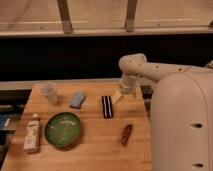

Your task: Place the eraser in the ceramic cup

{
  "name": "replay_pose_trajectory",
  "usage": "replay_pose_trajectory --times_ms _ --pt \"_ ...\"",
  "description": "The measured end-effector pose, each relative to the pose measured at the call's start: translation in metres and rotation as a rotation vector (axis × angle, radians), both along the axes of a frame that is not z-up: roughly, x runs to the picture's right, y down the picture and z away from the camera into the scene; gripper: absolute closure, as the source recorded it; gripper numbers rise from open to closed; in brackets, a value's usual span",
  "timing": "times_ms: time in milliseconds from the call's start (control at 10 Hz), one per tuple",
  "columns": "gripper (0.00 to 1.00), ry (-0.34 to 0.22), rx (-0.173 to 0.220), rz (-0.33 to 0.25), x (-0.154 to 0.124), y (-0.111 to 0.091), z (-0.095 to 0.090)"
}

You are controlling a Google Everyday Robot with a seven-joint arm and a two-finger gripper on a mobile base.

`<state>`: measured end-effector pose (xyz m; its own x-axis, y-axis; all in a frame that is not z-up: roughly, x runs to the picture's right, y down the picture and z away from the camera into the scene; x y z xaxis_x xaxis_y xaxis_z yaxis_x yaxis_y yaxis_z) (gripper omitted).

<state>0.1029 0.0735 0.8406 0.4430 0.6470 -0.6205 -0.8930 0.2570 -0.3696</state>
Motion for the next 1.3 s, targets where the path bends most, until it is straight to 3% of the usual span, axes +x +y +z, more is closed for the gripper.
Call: replay_pose_trajectory --times_ms 600,900,1000,1300 --pt "0.2 -0.067 -0.032 -0.05 -0.044 -0.006 0.026" --pt "0.2 -0.074 -0.133 -0.151 -0.062 0.005 0.035" --pt "0.2 -0.066 -0.15 -0.169 -0.06 0.007 0.036" --pt "0.2 -0.067 -0.151 -0.17 -0.061 0.008 0.036"
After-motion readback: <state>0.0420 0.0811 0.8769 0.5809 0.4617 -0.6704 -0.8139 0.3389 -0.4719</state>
